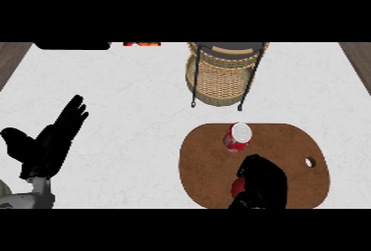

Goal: Pick the tomato from the cutting board and place it in the tiered basket

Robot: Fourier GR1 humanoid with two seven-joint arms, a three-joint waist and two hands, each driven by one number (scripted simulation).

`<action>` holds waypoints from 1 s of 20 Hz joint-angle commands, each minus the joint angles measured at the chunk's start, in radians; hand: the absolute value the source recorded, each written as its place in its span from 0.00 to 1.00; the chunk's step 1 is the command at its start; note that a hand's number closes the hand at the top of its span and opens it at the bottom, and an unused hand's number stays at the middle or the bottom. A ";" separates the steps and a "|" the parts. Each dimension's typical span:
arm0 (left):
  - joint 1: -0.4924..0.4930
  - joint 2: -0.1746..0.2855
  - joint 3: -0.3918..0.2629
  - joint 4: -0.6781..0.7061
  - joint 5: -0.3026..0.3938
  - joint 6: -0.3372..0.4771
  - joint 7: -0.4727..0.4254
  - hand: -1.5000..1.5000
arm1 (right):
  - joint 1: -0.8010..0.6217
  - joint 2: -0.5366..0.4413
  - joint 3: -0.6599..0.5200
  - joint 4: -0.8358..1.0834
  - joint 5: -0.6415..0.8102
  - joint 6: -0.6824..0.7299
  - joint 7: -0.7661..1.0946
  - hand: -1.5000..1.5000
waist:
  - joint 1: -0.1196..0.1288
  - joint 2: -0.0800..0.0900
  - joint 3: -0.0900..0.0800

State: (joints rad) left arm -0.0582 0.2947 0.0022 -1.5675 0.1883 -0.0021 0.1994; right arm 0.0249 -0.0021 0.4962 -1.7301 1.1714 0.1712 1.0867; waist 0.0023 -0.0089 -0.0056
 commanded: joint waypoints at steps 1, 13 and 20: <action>0.027 -0.046 -0.035 -0.021 -0.061 0.043 -0.023 0.50 | -0.014 0.002 0.052 0.031 0.068 0.044 0.114 1.00 | 0.000 0.008 0.005; -0.006 -0.022 -0.007 -0.012 -0.010 0.000 0.001 0.50 | -0.211 -0.589 -0.375 0.092 -0.292 -0.018 -0.847 1.00 | 0.018 0.025 0.014; 0.008 -0.004 0.011 -0.013 -0.001 -0.018 -0.012 0.50 | -0.344 -0.586 -0.684 0.165 -0.673 -0.106 -1.186 1.00 | 0.017 0.016 0.014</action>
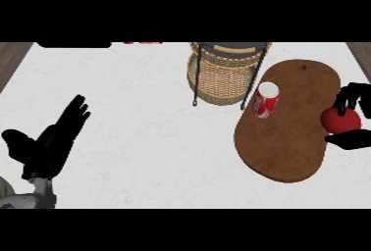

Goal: Pick the tomato from the cutting board and place it in the tiered basket

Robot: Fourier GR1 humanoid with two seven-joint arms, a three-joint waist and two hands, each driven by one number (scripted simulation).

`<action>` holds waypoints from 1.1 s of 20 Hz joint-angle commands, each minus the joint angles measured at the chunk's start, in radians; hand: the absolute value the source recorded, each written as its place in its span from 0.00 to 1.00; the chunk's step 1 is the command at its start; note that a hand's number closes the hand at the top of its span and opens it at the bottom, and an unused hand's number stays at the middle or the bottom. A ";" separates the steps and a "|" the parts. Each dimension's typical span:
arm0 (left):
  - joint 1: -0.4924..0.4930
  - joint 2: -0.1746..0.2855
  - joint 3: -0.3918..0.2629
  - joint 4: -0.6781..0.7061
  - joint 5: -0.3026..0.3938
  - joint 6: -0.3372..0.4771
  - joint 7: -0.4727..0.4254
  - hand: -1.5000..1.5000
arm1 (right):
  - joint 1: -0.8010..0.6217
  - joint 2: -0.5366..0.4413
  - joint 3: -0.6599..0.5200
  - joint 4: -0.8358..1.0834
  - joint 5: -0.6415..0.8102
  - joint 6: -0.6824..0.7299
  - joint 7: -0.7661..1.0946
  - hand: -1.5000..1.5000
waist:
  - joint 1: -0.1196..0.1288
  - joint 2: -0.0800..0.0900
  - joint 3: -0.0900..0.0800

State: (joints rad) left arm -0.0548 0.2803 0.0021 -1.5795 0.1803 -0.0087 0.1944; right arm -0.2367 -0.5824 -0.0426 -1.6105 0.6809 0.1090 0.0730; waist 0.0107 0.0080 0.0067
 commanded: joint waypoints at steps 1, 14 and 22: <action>-0.001 0.004 0.004 0.006 0.002 -0.005 0.006 0.50 | -0.096 -0.020 -0.183 0.083 -0.244 -0.015 -0.228 1.00 | 0.004 0.000 0.001; 0.058 -0.012 0.013 -0.015 -0.021 -0.033 -0.019 0.50 | -0.438 -0.086 -0.165 0.328 -0.381 0.260 -0.290 1.00 | 0.005 -0.008 -0.007; -0.003 -0.002 0.044 -0.001 -0.018 -0.044 0.030 0.50 | -0.606 0.087 -0.040 0.263 -0.326 0.229 -0.011 1.00 | 0.003 -0.009 -0.007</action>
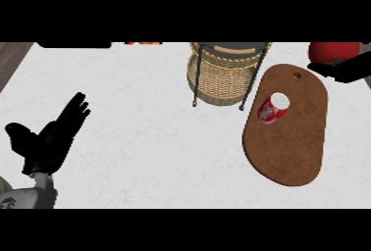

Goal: Pick the tomato from the cutting board and place it in the tiered basket

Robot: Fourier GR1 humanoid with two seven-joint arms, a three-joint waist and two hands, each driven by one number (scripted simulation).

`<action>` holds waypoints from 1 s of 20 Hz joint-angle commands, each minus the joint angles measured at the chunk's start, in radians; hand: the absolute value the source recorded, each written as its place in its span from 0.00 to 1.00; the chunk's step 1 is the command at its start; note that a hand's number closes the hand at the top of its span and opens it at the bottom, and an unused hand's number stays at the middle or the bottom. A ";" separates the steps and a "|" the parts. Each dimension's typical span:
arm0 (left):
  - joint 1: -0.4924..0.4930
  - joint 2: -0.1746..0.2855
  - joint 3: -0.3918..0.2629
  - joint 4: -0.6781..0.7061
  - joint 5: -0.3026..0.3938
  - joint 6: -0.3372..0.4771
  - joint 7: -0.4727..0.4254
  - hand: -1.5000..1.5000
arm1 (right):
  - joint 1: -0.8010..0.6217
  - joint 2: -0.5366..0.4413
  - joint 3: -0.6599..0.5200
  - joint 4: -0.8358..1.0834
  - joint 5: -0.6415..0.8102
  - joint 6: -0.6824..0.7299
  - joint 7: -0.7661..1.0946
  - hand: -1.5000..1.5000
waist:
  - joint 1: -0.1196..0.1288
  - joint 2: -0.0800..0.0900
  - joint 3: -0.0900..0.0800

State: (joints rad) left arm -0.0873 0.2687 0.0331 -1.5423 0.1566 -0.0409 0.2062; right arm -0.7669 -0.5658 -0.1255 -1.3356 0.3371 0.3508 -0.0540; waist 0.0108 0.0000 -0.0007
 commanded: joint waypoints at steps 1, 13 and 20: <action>-0.026 0.005 0.028 0.045 0.005 -0.018 0.001 0.50 | -0.083 0.080 0.055 0.014 0.041 -0.024 0.100 1.00 | -0.002 0.001 0.000; 0.022 -0.033 0.006 -0.052 -0.045 0.006 0.024 0.50 | -0.228 0.235 0.128 0.175 0.153 -0.070 0.241 1.00 | 0.001 0.001 0.000; 0.037 -0.014 0.050 -0.025 -0.014 -0.047 -0.009 0.50 | -0.213 0.312 0.174 0.223 0.237 -0.161 0.207 1.00 | -0.002 0.000 0.000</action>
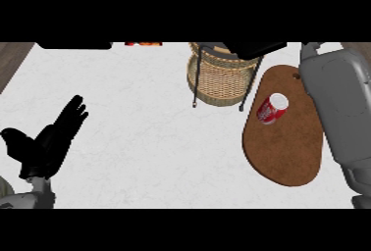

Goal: Pick the tomato from the cutting board and place it in the tiered basket

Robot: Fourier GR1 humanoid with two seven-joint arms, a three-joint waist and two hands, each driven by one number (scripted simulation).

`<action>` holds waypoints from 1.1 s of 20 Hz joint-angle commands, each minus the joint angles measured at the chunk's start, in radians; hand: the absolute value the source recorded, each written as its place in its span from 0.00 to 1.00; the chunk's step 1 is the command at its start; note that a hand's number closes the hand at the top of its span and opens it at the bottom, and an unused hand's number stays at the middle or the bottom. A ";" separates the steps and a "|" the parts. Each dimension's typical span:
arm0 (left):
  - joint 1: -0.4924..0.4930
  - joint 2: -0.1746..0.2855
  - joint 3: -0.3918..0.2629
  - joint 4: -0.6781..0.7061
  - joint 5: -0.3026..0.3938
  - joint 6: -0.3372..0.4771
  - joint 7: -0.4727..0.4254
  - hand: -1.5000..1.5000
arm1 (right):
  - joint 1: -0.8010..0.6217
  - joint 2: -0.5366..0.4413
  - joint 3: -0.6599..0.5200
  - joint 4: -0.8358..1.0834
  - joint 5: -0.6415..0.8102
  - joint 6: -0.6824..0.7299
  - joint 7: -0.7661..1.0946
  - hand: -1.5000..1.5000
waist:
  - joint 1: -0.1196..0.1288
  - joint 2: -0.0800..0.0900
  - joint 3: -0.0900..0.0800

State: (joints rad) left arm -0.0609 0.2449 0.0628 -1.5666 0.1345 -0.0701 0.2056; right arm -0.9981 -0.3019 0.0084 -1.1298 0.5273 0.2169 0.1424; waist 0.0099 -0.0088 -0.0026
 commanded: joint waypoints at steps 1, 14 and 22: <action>0.004 -0.025 -0.010 0.039 -0.025 0.001 -0.047 0.50 | 0.028 0.037 0.035 0.089 0.070 -0.075 -0.081 1.00 | 0.002 0.012 0.002; -0.013 -0.026 0.007 0.001 0.001 -0.020 0.019 0.50 | -0.114 0.184 -0.068 0.366 0.112 -0.410 -0.165 1.00 | 0.014 0.015 0.002; 0.011 -0.022 0.014 -0.074 -0.006 -0.019 0.049 0.50 | -0.184 0.176 -0.101 0.519 0.108 -0.417 -0.269 0.00 | 0.015 0.013 0.003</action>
State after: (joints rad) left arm -0.0808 0.2134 0.0650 -1.5825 0.1106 -0.0750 0.2358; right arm -1.1653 -0.1531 -0.0754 -0.6734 0.6472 -0.1757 -0.0863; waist 0.0167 -0.0074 0.0001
